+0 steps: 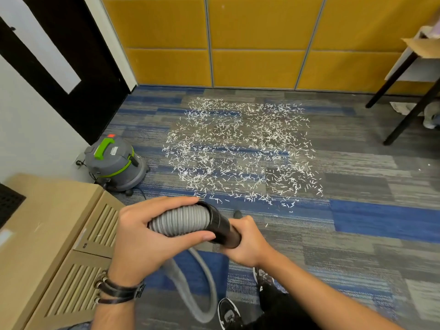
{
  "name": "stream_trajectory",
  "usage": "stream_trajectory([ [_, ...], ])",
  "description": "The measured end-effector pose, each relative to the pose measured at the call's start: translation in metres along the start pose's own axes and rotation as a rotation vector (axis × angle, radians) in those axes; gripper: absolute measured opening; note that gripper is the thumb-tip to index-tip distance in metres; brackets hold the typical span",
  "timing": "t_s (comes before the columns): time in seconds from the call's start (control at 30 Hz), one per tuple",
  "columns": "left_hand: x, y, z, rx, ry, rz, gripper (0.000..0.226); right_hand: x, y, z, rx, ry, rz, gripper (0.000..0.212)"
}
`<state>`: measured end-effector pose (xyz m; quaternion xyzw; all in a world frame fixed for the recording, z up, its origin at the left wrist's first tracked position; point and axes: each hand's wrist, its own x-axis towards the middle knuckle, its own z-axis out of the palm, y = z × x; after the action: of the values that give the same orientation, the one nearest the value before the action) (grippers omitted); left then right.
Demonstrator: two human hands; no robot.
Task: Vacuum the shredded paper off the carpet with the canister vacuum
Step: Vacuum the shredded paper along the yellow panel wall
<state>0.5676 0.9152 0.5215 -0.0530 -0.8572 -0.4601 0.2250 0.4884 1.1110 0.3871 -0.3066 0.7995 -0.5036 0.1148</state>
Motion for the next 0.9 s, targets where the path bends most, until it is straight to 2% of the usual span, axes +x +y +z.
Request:
stream_trajectory([
  [0.07,-0.001,0.003,-0.003,0.014,-0.019,0.024,0.053,-0.005,-0.004,0.003,0.014,0.006,-0.001,0.026],
  [0.3,-0.014,-0.007,-0.004,-0.068,-0.053,-0.008,0.054,-0.04,-0.002,-0.001,-0.076,0.034,0.035,0.012],
  [0.37,-0.018,-0.011,-0.001,-0.08,-0.058,-0.028,0.053,-0.05,0.0,-0.004,-0.107,0.041,0.061,0.016],
  [0.63,-0.017,-0.008,0.013,-0.066,0.022,-0.011,0.051,-0.032,0.005,-0.021,-0.104,0.01,0.048,0.013],
  [0.9,-0.004,-0.018,0.043,-0.105,-0.121,-0.1,0.052,-0.038,0.038,-0.037,-0.105,0.017,0.09,0.01],
])
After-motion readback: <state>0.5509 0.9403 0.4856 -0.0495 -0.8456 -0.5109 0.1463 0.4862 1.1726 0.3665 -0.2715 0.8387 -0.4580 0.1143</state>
